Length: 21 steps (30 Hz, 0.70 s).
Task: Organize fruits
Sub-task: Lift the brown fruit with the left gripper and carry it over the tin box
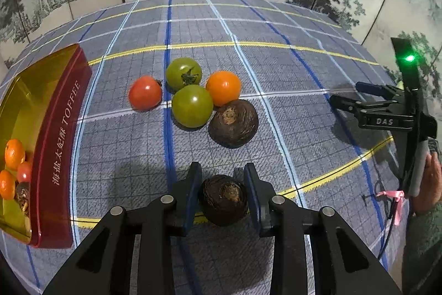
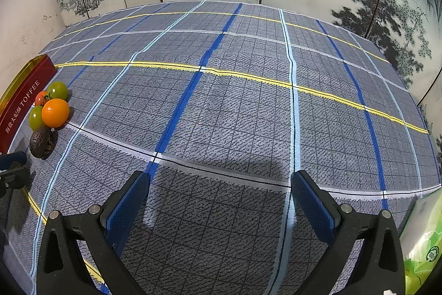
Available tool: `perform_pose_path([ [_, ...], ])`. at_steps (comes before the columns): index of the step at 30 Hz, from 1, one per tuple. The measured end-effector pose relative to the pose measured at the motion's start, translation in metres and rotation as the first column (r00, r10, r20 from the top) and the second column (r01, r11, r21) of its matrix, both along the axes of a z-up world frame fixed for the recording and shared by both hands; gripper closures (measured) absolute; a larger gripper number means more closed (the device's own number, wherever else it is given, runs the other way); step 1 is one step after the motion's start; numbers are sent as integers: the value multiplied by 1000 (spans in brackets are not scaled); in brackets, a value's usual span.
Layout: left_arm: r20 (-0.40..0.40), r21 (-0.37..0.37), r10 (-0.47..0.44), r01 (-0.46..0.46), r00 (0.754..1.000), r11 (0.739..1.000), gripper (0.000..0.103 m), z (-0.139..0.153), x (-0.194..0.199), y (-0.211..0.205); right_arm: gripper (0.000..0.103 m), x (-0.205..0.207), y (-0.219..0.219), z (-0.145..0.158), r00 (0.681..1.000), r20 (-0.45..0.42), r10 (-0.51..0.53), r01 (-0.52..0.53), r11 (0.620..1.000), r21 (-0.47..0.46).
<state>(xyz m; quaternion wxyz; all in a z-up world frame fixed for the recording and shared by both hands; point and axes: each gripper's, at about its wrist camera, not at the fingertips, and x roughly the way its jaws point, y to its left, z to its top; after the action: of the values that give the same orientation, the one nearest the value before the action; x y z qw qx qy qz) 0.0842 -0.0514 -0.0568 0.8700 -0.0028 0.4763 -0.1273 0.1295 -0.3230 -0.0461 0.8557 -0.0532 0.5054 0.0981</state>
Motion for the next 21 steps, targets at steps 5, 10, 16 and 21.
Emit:
perform_pose_path([
  [5, 16, -12, -5, 6, 1000, 1000, 70, 9, -2, 6, 0, 0, 0, 0, 1000, 0, 0, 0, 1000, 0],
  [10, 36, -4, 9, -8, 999, 1000, 70, 20, -1, 16, 0, 0, 0, 0, 1000, 0, 0, 0, 1000, 0],
  [16, 49, 21, 48, -49, 998, 999, 70, 34, -1, 36, 0, 0, 0, 0, 1000, 0, 0, 0, 1000, 0],
  [21, 65, 43, 91, -94, 994, 995, 70, 48, 0, 57, 0, 0, 0, 0, 1000, 0, 0, 0, 1000, 0],
])
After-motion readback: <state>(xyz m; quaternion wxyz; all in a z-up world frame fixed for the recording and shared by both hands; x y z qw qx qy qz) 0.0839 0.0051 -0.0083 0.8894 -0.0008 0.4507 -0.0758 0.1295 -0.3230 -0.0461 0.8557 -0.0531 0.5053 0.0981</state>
